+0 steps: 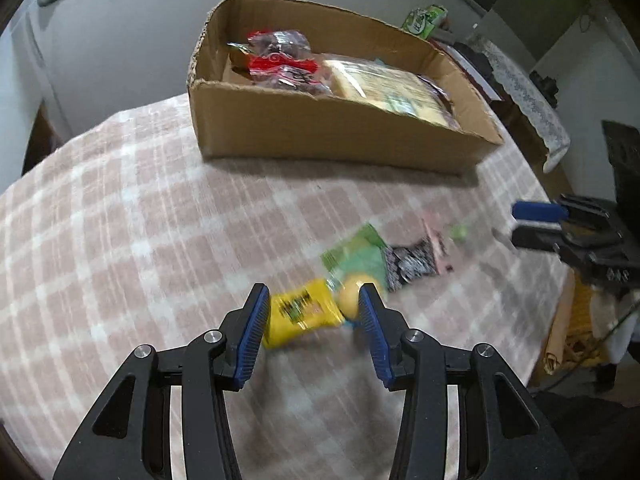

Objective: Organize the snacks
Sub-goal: 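Withdraw both grippers from the box toward the remaining candies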

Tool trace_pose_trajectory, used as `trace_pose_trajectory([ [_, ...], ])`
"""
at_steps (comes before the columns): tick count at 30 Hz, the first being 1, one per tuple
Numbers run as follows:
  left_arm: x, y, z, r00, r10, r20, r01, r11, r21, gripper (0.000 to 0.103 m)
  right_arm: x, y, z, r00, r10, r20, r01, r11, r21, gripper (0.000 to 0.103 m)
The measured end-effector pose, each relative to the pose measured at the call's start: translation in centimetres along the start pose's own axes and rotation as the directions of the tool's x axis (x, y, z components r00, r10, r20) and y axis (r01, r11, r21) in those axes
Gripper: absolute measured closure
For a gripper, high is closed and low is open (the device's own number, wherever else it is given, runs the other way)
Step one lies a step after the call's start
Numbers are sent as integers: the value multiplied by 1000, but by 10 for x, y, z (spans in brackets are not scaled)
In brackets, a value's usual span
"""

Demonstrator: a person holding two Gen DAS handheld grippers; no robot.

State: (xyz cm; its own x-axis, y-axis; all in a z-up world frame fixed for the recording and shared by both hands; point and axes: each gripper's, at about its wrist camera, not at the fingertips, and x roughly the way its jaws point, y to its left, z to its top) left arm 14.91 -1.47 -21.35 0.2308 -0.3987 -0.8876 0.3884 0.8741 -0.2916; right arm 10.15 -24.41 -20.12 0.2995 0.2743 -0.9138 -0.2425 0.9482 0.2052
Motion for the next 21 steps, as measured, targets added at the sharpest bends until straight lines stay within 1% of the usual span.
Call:
trace_pose_trajectory([
  [2,6,2,7,998,-53,-24,53,998,-15,59,1,1,-2,1000,3,-2,-3,1000,1,52],
  [3,8,5,7,997,-67,-38,66,997,-26,59,1,2,-3,1000,4,-3,-4,1000,-1,52],
  [5,4,5,4,997,-58,-41,57,998,-29,59,1,2,-4,1000,5,-3,-5,1000,-2,52],
  [9,0,-6,-12,999,-14,-51,14,1000,-13,59,0,-2,-5,1000,7,-4,-7,1000,4,52],
  [12,-3,-16,-26,999,24,-38,-23,1000,7,59,2,-5,-5,1000,5,-6,-5,1000,9,52],
  [14,-3,-18,-26,997,67,-26,-66,997,37,59,3,-5,-4,1000,8,-7,-8,1000,14,52],
  [16,-2,-21,-23,994,110,-21,-108,990,89,59,4,-4,-3,1000,14,-8,-13,1000,15,52],
  [19,3,-27,-15,987,161,-27,-153,969,195,59,6,-1,-2,1000,18,-10,-18,1000,13,52],
  [21,8,-29,-13,986,158,-53,-141,960,243,59,5,0,-3,1000,23,-9,-23,1000,15,52],
])
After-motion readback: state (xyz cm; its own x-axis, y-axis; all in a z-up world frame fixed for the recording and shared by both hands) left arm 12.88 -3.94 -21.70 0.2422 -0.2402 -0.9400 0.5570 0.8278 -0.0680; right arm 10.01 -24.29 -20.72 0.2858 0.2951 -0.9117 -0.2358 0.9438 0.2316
